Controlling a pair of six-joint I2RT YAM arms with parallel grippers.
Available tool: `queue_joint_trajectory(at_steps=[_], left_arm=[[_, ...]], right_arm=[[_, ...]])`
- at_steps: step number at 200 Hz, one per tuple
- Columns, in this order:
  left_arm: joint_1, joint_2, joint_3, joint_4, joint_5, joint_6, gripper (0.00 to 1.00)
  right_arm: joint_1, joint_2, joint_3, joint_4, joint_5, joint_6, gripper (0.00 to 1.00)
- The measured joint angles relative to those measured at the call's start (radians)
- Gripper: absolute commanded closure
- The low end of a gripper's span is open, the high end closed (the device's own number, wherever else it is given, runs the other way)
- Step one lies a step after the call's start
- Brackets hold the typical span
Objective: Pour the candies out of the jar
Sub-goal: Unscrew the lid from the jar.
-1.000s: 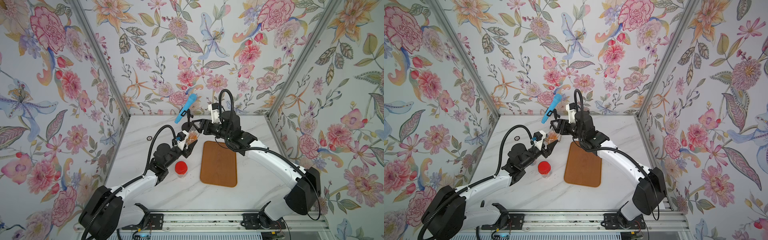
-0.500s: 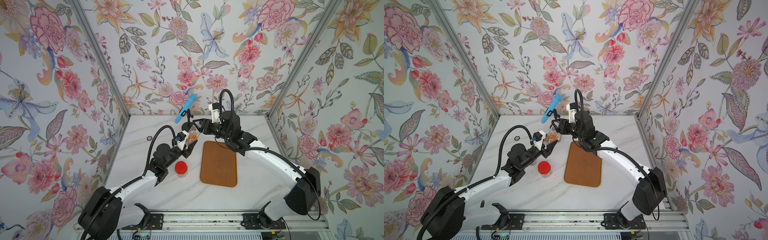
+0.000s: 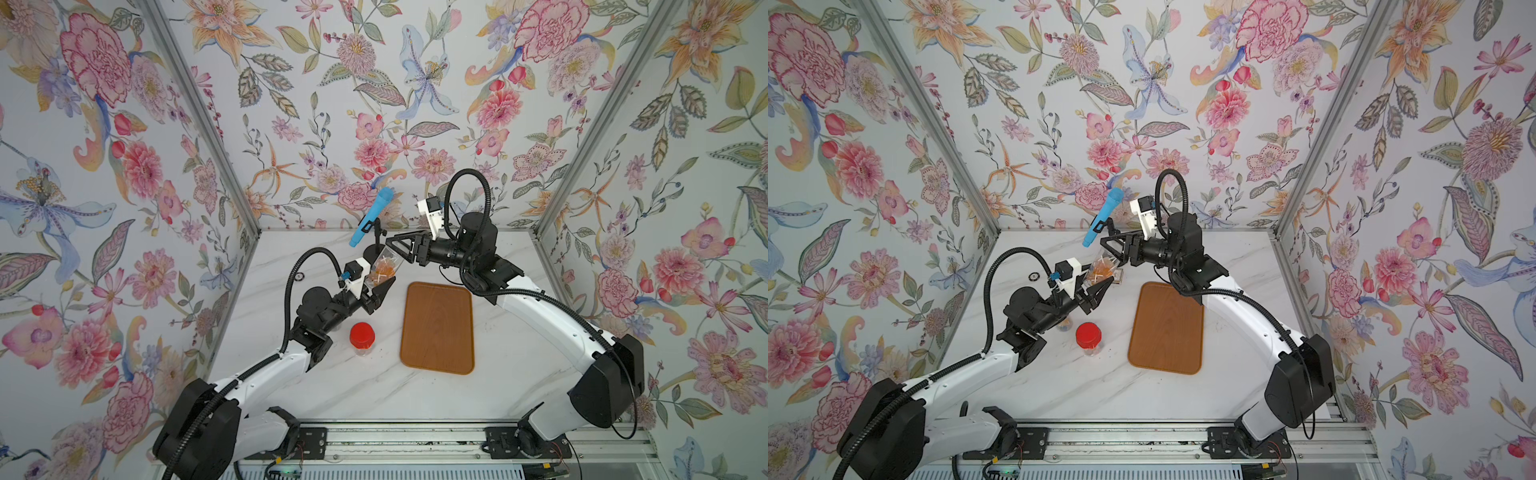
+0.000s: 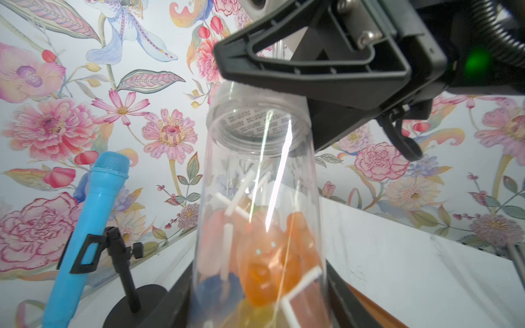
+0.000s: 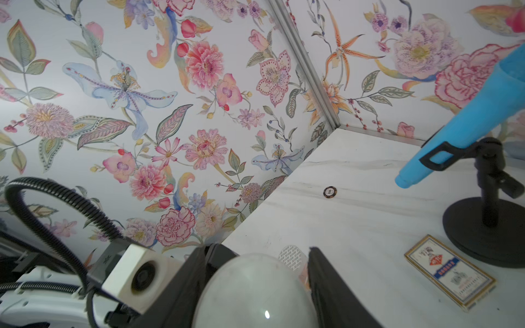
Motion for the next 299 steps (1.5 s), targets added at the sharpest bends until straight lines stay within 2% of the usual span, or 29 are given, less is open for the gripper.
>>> queue_joint_trajectory(at_steps=[41, 88, 112, 123, 133, 156, 195, 239, 268, 280, 299], left_arm=[[0.035, 0.046, 0.0, 0.145, 0.154, -0.142, 1.0], [0.038, 0.058, 0.005, 0.155, 0.186, -0.172, 1.0], [0.038, 0.058, 0.008, 0.152, 0.187, -0.17, 1.0], [0.038, 0.056, 0.008, 0.144, 0.187, -0.164, 1.0], [0.035, 0.056, 0.008, 0.13, 0.2, -0.153, 1.0], [0.026, 0.056, 0.008, 0.099, 0.217, -0.127, 1.0], [0.024, 0.052, 0.008, 0.062, 0.196, -0.085, 1.0], [0.023, 0.043, 0.005, 0.048, 0.076, -0.047, 1.0], [0.019, 0.024, -0.02, 0.049, -0.036, -0.02, 1.0], [0.012, 0.017, -0.032, 0.049, -0.077, -0.005, 1.0], [-0.003, 0.01, -0.045, 0.042, -0.127, 0.015, 1.0]], right_arm=[[-0.01, -0.006, 0.031, -0.001, -0.114, -0.109, 0.65], [-0.014, -0.007, 0.04, -0.022, -0.137, -0.147, 0.62], [-0.014, -0.007, 0.05, -0.039, -0.135, -0.153, 0.42], [-0.014, -0.007, 0.05, -0.044, -0.132, -0.148, 0.24], [-0.011, -0.007, 0.05, -0.051, -0.123, -0.144, 0.13], [-0.003, -0.01, 0.05, -0.078, -0.05, -0.126, 0.0], [-0.039, -0.063, 0.04, -0.1, 0.096, -0.089, 0.0], [-0.013, -0.112, 0.052, -0.148, 0.237, -0.061, 0.03], [0.051, -0.102, 0.052, -0.197, 0.336, -0.041, 0.1], [0.074, -0.089, 0.054, -0.206, 0.356, -0.031, 0.15], [0.097, -0.049, 0.072, -0.219, 0.362, -0.015, 0.18]])
